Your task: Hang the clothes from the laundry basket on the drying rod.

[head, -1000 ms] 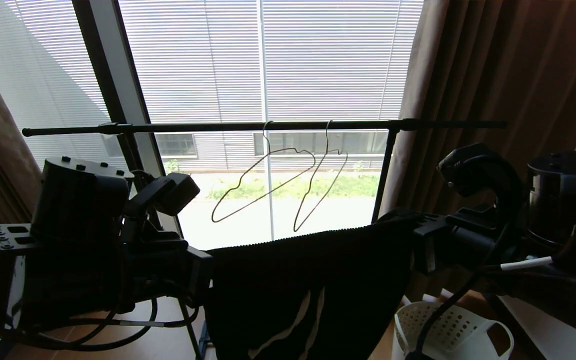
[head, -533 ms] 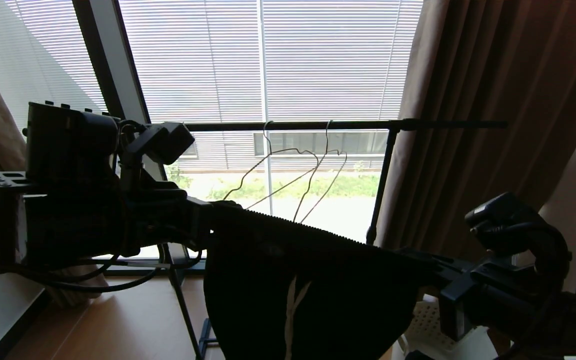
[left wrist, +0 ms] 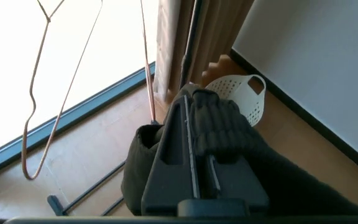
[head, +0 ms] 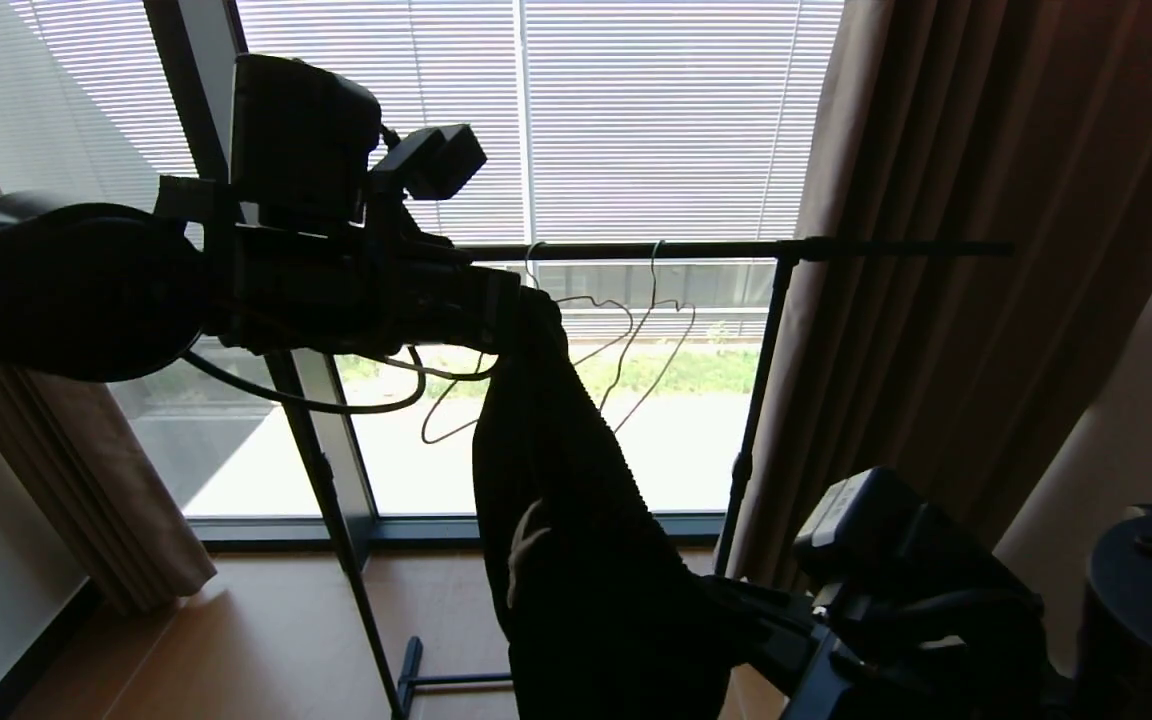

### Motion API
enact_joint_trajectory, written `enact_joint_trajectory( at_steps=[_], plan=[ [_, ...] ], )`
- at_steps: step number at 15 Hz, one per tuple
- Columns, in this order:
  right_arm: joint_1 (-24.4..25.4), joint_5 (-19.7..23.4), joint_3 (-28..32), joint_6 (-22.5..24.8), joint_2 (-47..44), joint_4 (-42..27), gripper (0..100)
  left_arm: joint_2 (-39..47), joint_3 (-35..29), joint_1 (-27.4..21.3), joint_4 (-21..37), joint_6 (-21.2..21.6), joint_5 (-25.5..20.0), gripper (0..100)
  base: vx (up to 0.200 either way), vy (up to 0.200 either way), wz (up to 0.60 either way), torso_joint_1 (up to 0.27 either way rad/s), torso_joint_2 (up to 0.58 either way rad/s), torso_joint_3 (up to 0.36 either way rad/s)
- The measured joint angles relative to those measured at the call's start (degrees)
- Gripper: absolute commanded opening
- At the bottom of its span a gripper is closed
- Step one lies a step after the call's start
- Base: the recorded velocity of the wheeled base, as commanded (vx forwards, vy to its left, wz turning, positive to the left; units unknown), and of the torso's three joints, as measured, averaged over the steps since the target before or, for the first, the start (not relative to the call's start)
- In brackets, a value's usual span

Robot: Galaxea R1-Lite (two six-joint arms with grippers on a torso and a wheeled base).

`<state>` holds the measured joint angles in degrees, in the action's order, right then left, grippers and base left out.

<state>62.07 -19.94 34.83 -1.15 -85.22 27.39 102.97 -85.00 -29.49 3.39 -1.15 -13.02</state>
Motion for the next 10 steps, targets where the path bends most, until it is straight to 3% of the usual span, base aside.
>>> enact_joint_trajectory(
  at_steps=[4, 7, 10],
  plan=[
    [1.95, -0.04, 10.81, 0.17, -10.14, 2.66, 0, 6.12, -10.97, -1.21, 4.9, 0.15, -1.71, 0, 0.0, 0.0, 0.0, 0.0, 0.0, 0.0],
    [3.68, -1.01, 15.86, -0.85, -16.26, 4.27, 0, 7.85, -12.68, -1.51, 4.99, 0.15, -2.36, 0, 0.0, 0.0, 0.0, 0.0, 0.0, 0.0],
    [4.02, -2.0, 14.68, -1.94, -17.01, 3.45, 0, 7.36, -10.3, -1.12, 5.06, 0.17, -2.44, 0, 0.0, 0.0, 0.0, 0.0, 0.0, 0.0]
  ],
)
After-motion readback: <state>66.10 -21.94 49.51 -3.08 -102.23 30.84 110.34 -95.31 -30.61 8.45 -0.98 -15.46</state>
